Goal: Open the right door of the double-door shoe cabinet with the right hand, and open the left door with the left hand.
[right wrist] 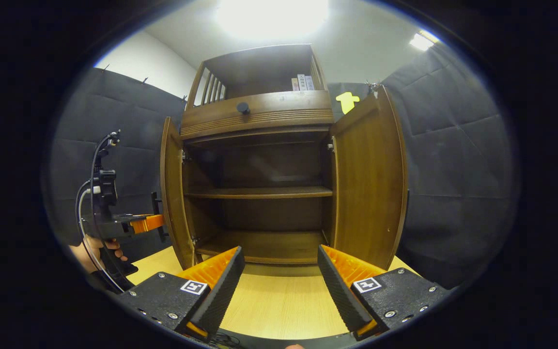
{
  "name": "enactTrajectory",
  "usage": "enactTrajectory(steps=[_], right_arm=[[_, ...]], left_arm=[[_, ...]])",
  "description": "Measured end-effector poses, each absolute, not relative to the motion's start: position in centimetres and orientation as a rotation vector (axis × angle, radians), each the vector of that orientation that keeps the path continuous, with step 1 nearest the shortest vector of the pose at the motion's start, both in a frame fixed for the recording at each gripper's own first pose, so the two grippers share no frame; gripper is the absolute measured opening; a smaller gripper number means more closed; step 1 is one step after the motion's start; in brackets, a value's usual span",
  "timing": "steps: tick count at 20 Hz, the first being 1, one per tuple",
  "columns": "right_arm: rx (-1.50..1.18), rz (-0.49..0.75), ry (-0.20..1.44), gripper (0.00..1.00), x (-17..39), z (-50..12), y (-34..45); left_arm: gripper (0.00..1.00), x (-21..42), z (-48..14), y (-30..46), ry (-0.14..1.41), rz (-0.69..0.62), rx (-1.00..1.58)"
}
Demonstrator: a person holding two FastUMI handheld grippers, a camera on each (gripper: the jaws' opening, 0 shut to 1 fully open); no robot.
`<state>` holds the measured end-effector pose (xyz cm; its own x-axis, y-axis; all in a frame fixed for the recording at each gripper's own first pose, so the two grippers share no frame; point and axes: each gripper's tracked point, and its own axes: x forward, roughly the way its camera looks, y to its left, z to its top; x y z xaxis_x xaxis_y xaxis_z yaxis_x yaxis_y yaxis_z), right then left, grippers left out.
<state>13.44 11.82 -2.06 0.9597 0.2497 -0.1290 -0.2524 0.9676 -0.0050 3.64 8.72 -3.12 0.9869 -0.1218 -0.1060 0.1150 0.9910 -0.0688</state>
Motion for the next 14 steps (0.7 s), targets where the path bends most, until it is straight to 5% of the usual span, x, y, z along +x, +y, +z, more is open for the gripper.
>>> enactTrajectory(steps=[5,9,11,12,14], right_arm=[[-0.032,0.296,0.136,0.93,12.8,-2.4,13.7],[-0.029,0.337,0.133,0.94,12.3,-2.3,14.7],[-0.034,0.343,0.133,0.93,12.4,-2.3,14.8],[-0.033,0.342,0.135,0.94,12.4,-2.3,14.8],[-0.022,0.343,0.138,0.94,12.4,-2.4,14.8]], left_arm=[[0.24,3.4,-3.0,11.3,0.102,-0.07,-0.05],[0.12,3.3,-2.8,13.0,0.088,-0.026,-0.041],[0.22,3.1,-2.9,13.7,0.087,-0.002,-0.041],[0.12,3.1,-2.8,14.1,0.085,0.01,-0.039],[0.12,3.0,-2.8,14.8,0.081,0.036,-0.037]])
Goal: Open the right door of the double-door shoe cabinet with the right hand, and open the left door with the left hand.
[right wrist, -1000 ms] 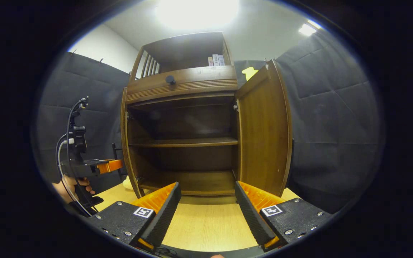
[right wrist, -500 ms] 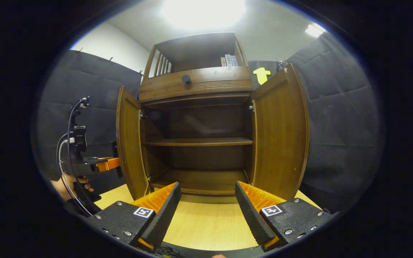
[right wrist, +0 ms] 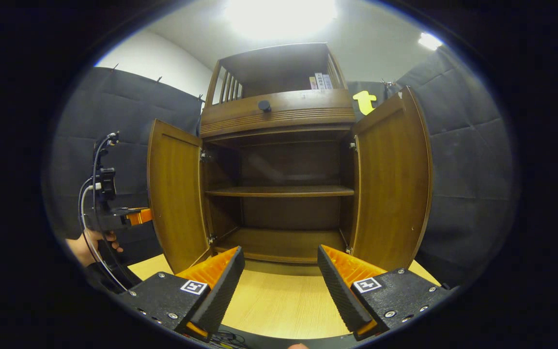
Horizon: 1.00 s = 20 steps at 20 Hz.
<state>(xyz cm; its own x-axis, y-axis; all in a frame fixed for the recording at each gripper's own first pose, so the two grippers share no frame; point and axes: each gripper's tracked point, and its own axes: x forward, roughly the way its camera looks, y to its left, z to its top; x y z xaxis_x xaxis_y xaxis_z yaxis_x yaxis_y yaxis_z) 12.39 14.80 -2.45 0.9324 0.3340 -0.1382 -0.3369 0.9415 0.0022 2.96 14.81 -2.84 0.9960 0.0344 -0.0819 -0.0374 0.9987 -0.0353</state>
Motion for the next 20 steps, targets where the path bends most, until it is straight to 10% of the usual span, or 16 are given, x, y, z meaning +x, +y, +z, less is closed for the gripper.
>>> enactTrajectory(steps=[20], right_arm=[[-0.042,0.277,0.091,0.96,10.6,-0.7,11.7]], left_arm=[[0.17,0.7,-0.9,15.6,-0.021,0.107,0.025]])
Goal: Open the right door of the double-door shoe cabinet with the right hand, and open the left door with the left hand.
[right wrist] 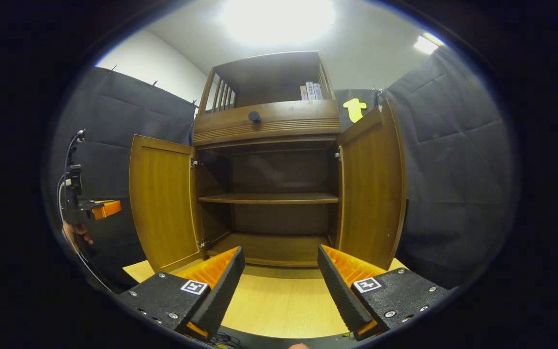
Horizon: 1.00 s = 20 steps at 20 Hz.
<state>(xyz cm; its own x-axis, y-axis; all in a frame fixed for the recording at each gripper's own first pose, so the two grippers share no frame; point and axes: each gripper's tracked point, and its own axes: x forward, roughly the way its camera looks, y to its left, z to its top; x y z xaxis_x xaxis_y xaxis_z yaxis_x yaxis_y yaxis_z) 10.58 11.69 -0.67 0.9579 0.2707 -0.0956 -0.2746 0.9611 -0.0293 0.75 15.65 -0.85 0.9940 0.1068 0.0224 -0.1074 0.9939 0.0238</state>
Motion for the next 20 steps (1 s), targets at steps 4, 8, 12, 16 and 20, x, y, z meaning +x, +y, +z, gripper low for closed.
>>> enactTrajectory(steps=[4,8,12,16,20], right_arm=[[-0.06,0.231,0.074,0.94,9.8,-0.2,9.8],[-0.045,0.176,0.05,0.92,9.1,0.5,8.0],[-0.036,0.134,0.033,0.92,8.0,0.8,6.5],[-0.022,0.107,0.035,0.93,6.9,0.6,5.7],[-0.029,0.098,0.038,0.93,6.0,0.2,5.2]], left_arm=[[0.22,-0.3,-0.2,14.4,-0.023,0.053,0.027],[0.22,-0.9,0.3,13.4,-0.023,0.014,0.028],[0.22,-0.9,0.5,13.4,-0.02,-0.002,0.055],[0.17,-1.0,0.5,13.3,-0.025,0.0,0.048],[0.31,-1.0,0.1,13.4,-0.009,0.001,0.078]])
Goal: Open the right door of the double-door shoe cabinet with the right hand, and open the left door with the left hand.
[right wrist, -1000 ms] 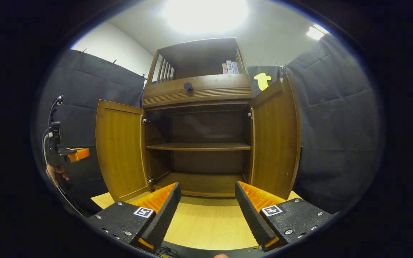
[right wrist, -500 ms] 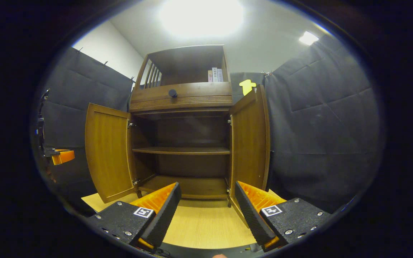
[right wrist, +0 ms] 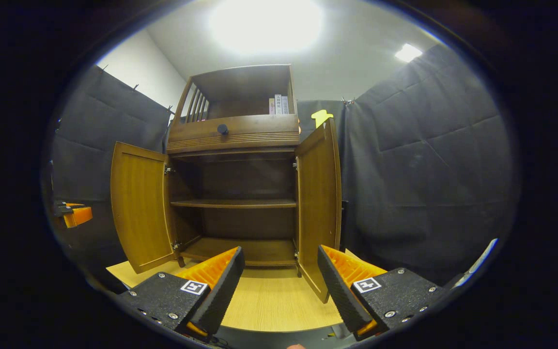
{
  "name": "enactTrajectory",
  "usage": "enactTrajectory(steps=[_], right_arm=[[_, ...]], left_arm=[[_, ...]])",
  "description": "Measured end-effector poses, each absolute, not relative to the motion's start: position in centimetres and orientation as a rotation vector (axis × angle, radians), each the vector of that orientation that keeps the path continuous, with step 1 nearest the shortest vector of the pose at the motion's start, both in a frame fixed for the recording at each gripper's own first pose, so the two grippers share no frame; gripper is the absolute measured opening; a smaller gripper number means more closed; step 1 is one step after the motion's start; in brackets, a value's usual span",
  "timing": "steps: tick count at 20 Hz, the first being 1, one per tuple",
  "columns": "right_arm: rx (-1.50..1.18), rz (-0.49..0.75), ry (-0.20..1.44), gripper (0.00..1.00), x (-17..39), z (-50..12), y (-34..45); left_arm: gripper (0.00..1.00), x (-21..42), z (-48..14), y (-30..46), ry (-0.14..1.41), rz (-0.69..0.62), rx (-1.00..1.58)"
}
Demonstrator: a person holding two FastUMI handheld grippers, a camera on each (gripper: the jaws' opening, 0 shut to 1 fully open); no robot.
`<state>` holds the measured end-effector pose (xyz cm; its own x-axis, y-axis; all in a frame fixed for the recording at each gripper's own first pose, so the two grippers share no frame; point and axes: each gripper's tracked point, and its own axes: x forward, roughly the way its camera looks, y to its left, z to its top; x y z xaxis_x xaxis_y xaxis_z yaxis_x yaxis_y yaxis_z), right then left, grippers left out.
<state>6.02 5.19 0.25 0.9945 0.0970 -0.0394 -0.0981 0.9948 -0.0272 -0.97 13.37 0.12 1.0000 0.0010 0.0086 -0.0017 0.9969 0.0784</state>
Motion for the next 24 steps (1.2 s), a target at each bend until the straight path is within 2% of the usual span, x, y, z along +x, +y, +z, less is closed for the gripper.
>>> enactTrajectory(steps=[8,18,19,22,24], right_arm=[[-0.013,0.092,0.053,0.93,5.2,-0.5,4.7],[-0.007,0.085,0.049,0.92,5.5,-0.3,4.9],[-0.01,0.085,0.049,0.92,5.5,-0.3,5.0],[-0.012,0.083,0.051,0.92,5.8,-0.3,5.1],[-0.011,0.082,0.046,0.92,5.8,-0.1,5.3]], left_arm=[[0.99,-2.3,0.4,13.6,-0.019,0.021,0.073],[0.99,-2.3,0.7,14.1,-0.035,0.041,0.086],[0.89,-2.2,0.6,14.2,-0.036,0.043,0.087],[1.0,-2.3,0.7,14.3,-0.036,0.05,0.086],[1.0,-2.3,0.8,14.5,-0.04,0.054,0.09]])
